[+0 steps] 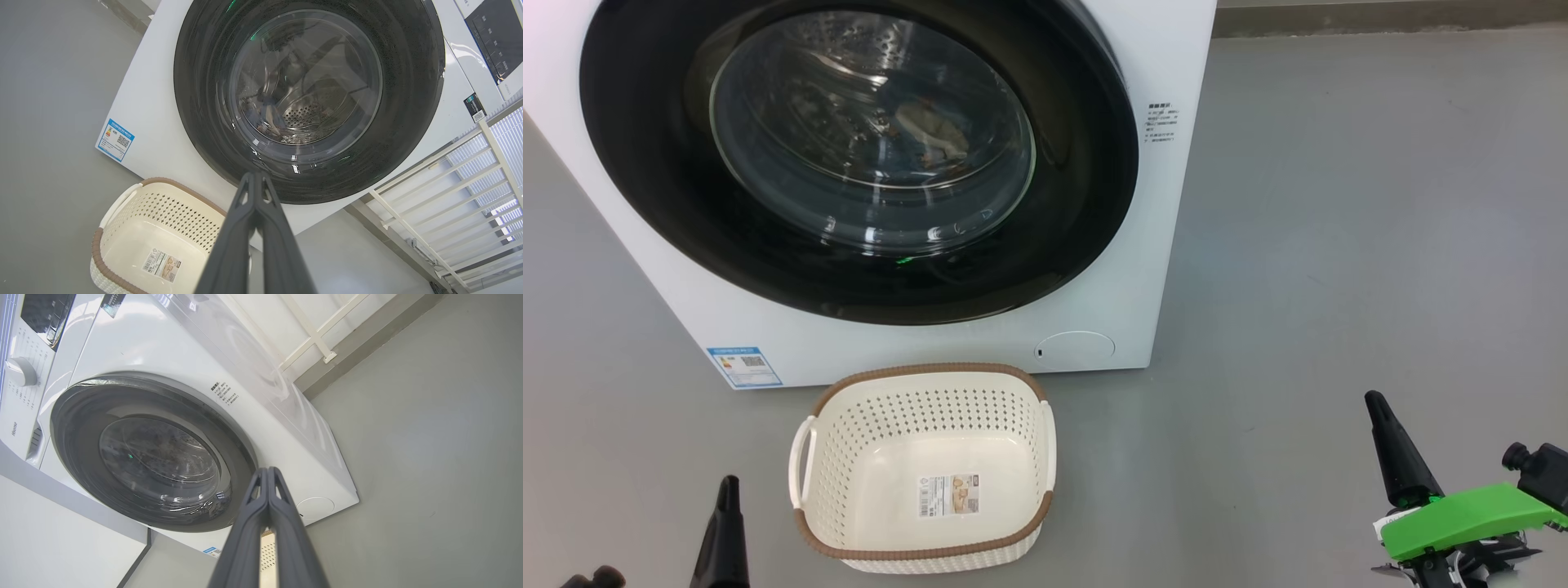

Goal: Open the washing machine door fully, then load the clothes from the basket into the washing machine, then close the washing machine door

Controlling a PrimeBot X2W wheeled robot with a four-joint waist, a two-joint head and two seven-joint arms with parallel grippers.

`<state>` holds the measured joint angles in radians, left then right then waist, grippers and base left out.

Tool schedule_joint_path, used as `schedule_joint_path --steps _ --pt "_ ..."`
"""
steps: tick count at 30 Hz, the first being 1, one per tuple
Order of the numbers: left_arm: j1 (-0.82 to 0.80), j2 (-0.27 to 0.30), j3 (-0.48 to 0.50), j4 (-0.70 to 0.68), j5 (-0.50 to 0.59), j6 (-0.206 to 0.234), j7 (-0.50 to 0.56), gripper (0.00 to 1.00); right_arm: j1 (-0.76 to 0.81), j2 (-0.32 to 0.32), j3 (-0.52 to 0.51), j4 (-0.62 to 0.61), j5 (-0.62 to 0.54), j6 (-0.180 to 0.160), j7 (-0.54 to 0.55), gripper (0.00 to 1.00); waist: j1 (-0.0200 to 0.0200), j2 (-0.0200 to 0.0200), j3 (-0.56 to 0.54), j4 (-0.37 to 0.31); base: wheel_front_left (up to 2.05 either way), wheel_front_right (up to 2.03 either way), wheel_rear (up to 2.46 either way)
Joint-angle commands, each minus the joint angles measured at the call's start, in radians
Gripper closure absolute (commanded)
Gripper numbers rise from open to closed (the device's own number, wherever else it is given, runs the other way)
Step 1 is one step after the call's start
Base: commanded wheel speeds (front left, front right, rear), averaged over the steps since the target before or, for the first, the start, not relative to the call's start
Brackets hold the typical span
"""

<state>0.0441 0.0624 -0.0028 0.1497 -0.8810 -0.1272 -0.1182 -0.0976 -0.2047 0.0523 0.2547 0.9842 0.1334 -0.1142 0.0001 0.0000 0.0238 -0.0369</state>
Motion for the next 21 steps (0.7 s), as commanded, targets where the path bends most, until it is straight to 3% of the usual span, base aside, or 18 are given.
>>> schedule_joint_path --steps 1,21 --pt "-0.052 0.018 0.021 -0.015 -0.037 -0.001 0.008 1.0 -0.021 -0.002 -0.002 -0.021 0.032 -0.001 0.009 1.0 -0.0001 0.0 -0.001 0.001 0.0 0.0 0.0" --pt "-0.08 0.02 0.035 0.018 -0.236 -0.002 0.059 1.0 -0.019 0.036 -0.04 -0.017 0.198 -0.002 0.063 1.0 -0.0001 0.0 -0.007 0.011 0.0 0.0 0.0"
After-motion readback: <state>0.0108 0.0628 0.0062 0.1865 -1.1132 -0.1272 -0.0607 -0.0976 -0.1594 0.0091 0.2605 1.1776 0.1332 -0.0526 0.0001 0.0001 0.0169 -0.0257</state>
